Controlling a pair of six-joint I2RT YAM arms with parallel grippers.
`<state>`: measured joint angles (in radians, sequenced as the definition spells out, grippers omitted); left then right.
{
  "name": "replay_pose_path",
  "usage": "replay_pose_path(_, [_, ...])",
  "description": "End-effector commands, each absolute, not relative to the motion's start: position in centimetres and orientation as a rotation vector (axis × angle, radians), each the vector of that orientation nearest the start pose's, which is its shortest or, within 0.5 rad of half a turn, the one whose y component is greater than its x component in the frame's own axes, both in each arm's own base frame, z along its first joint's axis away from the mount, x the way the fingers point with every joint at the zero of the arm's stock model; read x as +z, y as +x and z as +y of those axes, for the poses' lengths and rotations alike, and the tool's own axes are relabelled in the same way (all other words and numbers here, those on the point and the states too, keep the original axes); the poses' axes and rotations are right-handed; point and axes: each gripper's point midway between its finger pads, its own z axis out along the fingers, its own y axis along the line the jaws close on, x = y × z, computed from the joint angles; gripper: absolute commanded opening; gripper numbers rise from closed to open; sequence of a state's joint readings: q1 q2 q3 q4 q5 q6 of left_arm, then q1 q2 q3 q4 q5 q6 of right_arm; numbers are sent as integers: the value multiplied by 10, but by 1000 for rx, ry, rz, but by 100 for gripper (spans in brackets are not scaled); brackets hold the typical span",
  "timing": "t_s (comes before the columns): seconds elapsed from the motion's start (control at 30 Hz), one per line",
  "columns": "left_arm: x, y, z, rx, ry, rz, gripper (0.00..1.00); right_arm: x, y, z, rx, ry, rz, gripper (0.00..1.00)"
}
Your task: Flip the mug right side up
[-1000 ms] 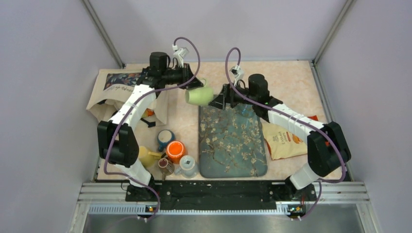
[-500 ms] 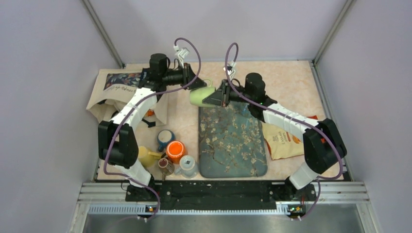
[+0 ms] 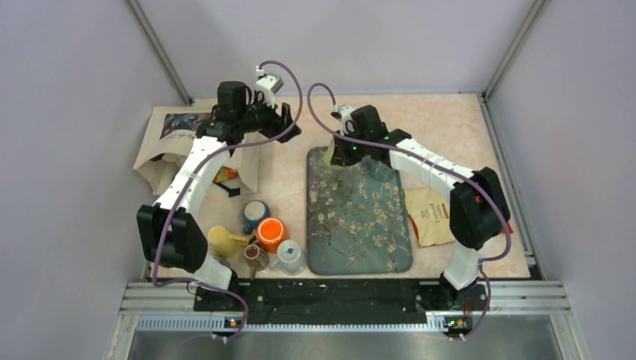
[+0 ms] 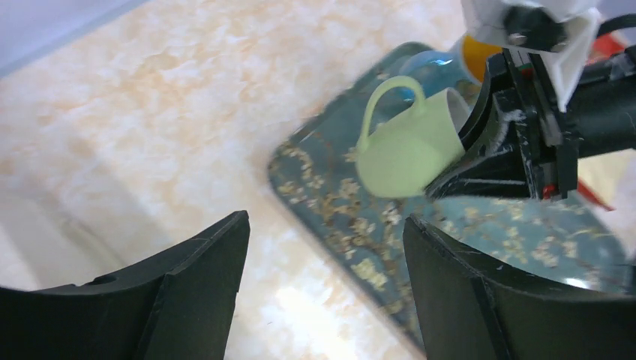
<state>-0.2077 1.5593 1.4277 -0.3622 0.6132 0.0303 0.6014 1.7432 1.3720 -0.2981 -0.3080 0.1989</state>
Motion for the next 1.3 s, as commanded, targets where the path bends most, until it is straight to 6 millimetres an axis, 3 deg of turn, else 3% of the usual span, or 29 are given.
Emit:
replay_pose_path(0.0, [280, 404, -157, -469, 787, 1923, 80, 155, 379, 304, 432, -801, 2299, 0])
replay_pose_path(0.2, [257, 381, -130, -327, 865, 2029, 75, 110, 389, 292, 251, -846, 2441, 0])
replay_pose_path(0.43, [249, 350, -121, -303, 961, 2039, 74, 89, 391, 300, 207, -911, 2506, 0])
replay_pose_path(0.57, [245, 337, -119, -317, 993, 2045, 75, 88, 394, 302, 209, -904, 2516, 0])
replay_pose_path(0.77, [252, 327, -116, -323, 999, 2023, 76, 95, 394, 310, 249, -935, 2502, 30])
replay_pose_path(0.93, [255, 310, -125, -395, 1086, 1976, 76, 116, 394, 322, 330, -939, 2454, 46])
replay_pose_path(1.03, [251, 289, -135, -510, 1186, 1956, 76, 138, 396, 328, 378, -932, 2405, 51])
replay_pose_path(1.17, [247, 244, -153, -726, 1385, 1877, 78, 184, 395, 328, 416, -888, 2315, 65])
replay_pose_path(1.27, [240, 221, -159, -781, 1498, 1858, 79, 227, 396, 316, 418, -806, 2233, 76])
